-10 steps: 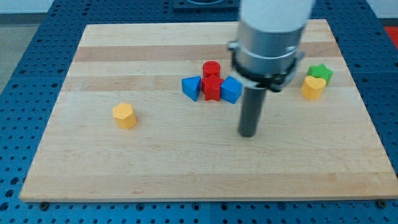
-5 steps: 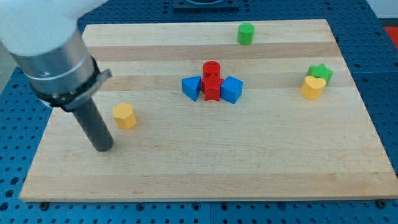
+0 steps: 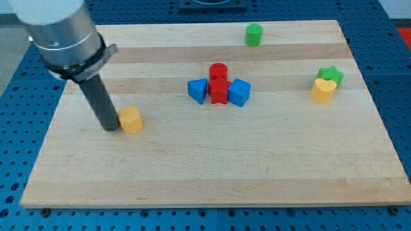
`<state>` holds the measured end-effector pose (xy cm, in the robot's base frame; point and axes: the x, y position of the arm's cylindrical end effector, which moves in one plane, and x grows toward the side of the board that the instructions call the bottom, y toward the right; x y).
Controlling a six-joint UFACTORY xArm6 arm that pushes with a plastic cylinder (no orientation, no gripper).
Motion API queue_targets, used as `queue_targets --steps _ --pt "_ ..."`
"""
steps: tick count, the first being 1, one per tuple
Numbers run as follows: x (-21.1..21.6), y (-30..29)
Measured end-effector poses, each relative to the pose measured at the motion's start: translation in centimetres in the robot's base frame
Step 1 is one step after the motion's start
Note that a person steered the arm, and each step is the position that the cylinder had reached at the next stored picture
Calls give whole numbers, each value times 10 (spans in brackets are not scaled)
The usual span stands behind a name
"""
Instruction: Slide the yellow hexagon closer to yellow heart
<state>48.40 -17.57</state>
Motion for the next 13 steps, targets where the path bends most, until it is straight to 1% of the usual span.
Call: queue_targets --steps 1,2,5,9,13 --pt "-7 28" --pt "-18 40" --pt "-18 118" --pt "-18 242" --pt "-18 330"
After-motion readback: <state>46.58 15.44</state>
